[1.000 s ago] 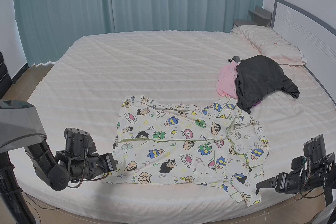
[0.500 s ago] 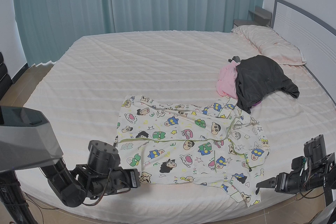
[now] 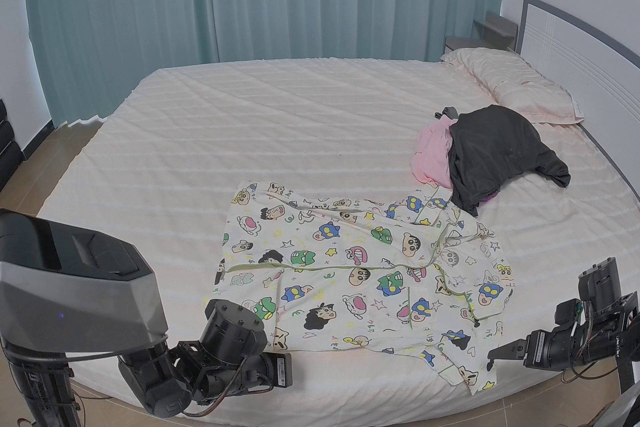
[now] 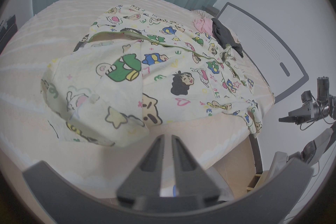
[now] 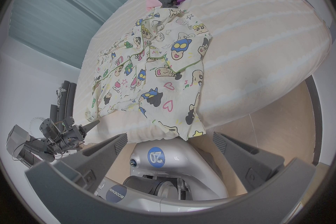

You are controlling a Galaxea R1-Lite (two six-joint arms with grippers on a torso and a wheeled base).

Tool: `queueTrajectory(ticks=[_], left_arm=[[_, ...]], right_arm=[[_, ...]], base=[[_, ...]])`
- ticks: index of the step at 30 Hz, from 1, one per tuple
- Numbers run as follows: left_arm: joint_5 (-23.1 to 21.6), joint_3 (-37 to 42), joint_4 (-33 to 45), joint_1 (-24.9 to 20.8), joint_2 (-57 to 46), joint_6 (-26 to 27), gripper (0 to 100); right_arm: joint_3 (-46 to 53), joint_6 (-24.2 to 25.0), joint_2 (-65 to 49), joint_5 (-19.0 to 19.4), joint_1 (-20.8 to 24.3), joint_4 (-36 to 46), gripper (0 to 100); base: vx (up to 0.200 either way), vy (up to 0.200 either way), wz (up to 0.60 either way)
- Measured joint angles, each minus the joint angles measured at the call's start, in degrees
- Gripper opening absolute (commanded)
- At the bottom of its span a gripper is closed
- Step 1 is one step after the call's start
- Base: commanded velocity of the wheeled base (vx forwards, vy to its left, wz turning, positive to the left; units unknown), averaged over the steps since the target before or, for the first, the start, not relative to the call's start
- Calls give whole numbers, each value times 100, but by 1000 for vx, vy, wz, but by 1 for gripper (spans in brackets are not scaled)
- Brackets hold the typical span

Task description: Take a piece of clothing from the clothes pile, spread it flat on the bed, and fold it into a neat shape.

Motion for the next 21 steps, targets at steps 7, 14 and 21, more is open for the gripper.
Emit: queueTrajectory(ticks=[7, 14, 21], left_arm=[[-12, 200, -380, -37, -16, -49, 100], [-35, 523, -695, -33, -350, -76, 100], [-44, 603, -696, 6, -1011, -421, 100]], right_arm=[[-1, 0, 22, 9, 0, 1, 100], [0, 0, 33, 6, 2, 0, 100], [5, 0, 35, 6, 6, 1, 100]], base=[[0, 0, 0], [0, 0, 0], [0, 0, 0]])
